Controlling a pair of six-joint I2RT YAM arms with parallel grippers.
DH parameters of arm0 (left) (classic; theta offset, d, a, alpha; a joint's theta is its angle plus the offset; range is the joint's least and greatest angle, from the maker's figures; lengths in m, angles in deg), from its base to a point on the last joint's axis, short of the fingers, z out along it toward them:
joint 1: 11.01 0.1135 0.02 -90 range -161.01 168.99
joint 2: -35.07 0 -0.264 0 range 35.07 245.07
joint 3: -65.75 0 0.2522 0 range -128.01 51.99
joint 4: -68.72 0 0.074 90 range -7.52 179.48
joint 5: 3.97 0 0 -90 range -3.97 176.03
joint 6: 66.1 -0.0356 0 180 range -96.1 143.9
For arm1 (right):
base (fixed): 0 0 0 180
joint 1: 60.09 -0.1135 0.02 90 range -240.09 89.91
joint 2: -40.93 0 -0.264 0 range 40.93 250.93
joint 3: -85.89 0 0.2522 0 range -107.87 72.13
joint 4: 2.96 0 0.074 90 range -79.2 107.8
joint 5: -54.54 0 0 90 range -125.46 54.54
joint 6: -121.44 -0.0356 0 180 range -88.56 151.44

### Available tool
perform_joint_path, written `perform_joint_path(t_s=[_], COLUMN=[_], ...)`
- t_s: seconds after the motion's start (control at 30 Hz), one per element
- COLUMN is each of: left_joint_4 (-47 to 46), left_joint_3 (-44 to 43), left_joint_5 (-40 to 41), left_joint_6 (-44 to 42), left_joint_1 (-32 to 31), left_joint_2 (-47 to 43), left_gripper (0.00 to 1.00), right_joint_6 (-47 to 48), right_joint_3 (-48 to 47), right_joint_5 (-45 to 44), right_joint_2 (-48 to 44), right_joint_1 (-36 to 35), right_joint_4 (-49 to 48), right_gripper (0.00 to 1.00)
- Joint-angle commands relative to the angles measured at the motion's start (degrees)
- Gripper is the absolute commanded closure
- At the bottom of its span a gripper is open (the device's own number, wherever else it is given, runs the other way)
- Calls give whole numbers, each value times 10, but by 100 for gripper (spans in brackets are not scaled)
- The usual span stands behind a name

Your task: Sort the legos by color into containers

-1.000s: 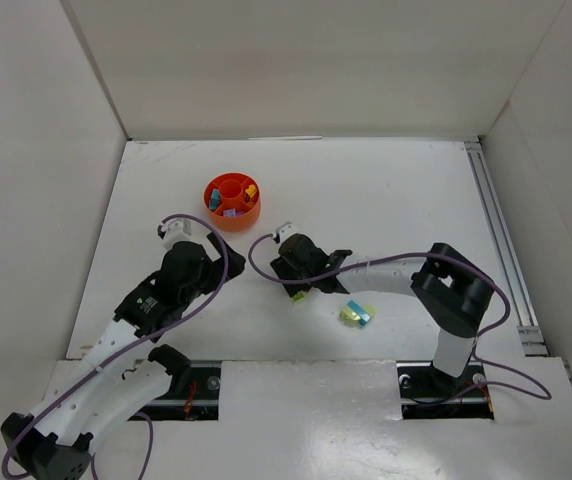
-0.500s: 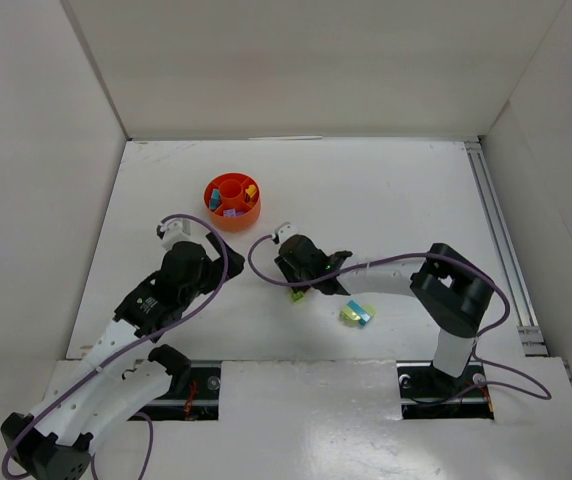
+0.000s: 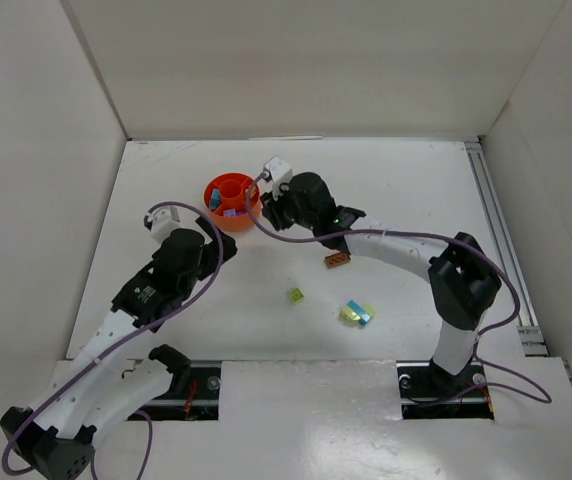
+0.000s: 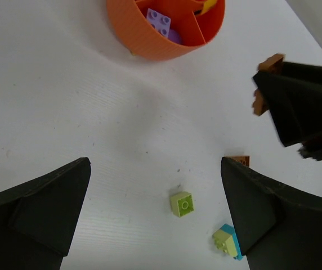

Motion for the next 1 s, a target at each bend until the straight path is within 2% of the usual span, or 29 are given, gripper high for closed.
perform_joint_path(t_s=[0.0, 0.2, 0.5, 0.73, 0.97], left_joint_4=[8, 17, 19, 24, 24], left_joint_3=[-39, -52, -61, -61, -56], left_joint_5=[32, 70, 79, 79, 84], left_joint_6=[12, 18, 18, 18, 18], left_joint_1=[21, 31, 31, 31, 31], left_joint_2=[10, 10, 26, 26, 21], left_gripper=[0, 0, 0, 0, 0], right_joint_6=[29, 23, -7, -7, -7], right_joint_3=[-76, -209, -354, -406, -412], right_joint_5=[98, 192, 197, 184, 184], right_joint_2=[24, 116, 240, 300, 320], right_joint_1=[20, 26, 20, 20, 26], right_joint_4=[-96, -136, -148, -148, -154], right_gripper=[87, 87, 86, 83, 82])
